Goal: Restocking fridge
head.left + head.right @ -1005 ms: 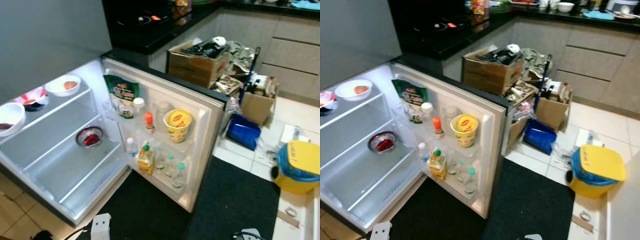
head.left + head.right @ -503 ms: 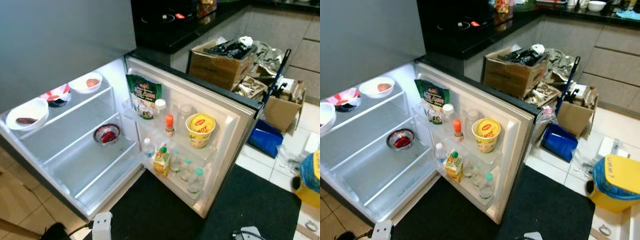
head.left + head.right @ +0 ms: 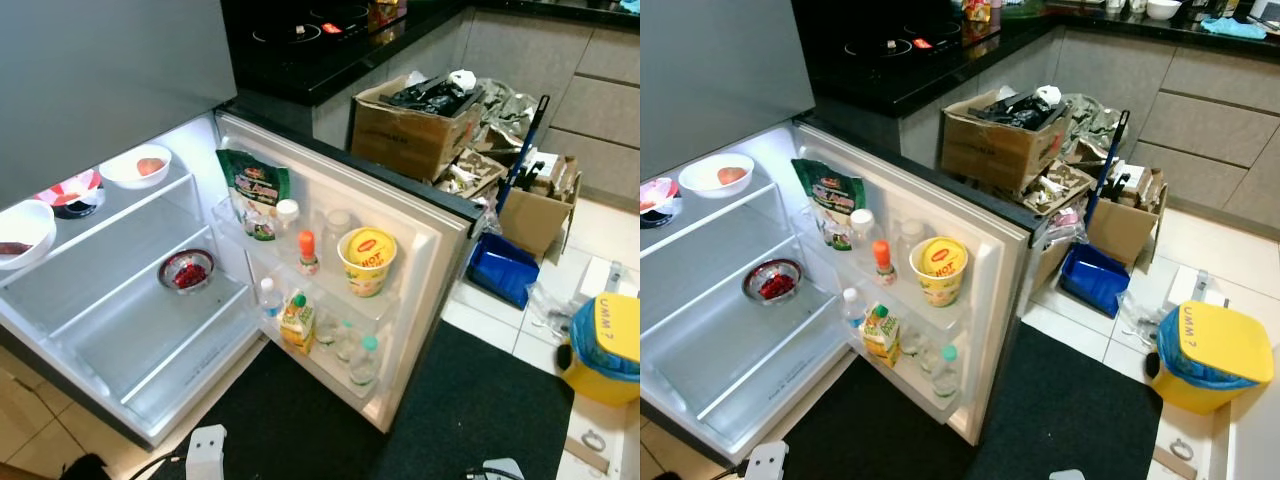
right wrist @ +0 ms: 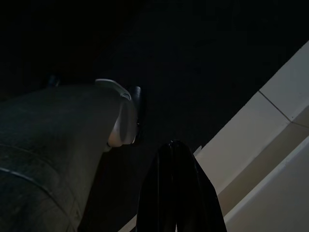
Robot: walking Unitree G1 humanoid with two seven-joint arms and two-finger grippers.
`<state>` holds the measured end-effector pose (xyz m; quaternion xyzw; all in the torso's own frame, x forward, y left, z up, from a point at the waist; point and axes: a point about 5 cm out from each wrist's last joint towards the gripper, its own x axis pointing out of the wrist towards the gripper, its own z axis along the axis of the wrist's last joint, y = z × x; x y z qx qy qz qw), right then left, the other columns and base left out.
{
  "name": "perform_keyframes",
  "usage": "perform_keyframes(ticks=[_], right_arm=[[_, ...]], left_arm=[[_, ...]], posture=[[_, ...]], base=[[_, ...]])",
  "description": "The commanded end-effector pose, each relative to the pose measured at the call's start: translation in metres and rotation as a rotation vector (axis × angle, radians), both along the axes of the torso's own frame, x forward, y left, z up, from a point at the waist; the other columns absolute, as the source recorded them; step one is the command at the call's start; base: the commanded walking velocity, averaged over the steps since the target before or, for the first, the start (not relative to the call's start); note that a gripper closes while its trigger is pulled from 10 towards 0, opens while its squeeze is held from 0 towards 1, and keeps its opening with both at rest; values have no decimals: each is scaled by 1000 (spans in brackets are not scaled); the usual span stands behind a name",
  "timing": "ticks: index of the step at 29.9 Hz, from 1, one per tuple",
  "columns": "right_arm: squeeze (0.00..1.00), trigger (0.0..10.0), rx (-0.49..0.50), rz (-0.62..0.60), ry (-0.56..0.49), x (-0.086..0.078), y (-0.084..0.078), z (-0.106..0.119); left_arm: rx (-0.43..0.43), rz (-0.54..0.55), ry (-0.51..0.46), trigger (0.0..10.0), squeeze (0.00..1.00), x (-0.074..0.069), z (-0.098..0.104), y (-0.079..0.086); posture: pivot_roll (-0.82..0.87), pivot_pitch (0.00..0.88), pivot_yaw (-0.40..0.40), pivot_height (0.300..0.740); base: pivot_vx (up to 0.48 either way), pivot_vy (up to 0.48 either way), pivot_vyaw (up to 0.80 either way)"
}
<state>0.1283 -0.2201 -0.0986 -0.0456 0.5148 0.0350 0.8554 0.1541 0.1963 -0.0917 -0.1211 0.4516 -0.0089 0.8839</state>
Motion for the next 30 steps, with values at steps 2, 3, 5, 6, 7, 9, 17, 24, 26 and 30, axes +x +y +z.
perform_keyframes(ticks=[2,3,5,6,7,9,17,24,26,30], right_arm=[[0,10000,5,-18,5,-4,0,-1],[0,10000,5,-18,5,-4,0,-1],[0,10000,6,-16,5,-3,0,-1],[0,10000,7,-14,4,-3,0,-1],[0,10000,10,-13,3,-3,0,-1],[0,10000,14,-12,2,-3,0,-1],[0,10000,40,30,10,-3,2,-1],[0,10000,34,20,-3,-2,1,0],[0,10000,27,10,-5,-2,0,0],[0,10000,26,2,-6,-2,0,0]], left_arm=[[-8,-5,11,10000,0,-3,-2,-3],[-8,-5,11,10000,0,-3,-2,-3],[-8,-6,10,10000,0,-3,-2,-3],[-7,-7,10,10000,0,-3,-2,-3],[-6,-7,10,10000,0,-3,-2,-3],[-5,-9,11,10000,0,-4,-2,-3],[-14,-9,14,10000,0,-4,-2,-2],[-16,-4,12,10000,0,-3,-2,-2],[-14,-7,11,10000,0,-3,-1,-2],[-20,-13,9,10000,0,-3,-1,-3]], posture=[[-72,65,-11,740],[-72,65,-11,740],[-73,66,-11,740],[-75,66,-11,740],[-75,66,-11,740],[-78,68,-10,740],[-79,64,-10,740],[-81,61,-8,740],[-82,63,-6,740],[-82,63,-6,740]], base=[[0,-277,0],[0,-277,0],[0,-277,0],[0,-281,0],[0,-277,0],[0,-277,0],[0,-245,400],[0,0,696],[0,0,238],[0,0,0]])
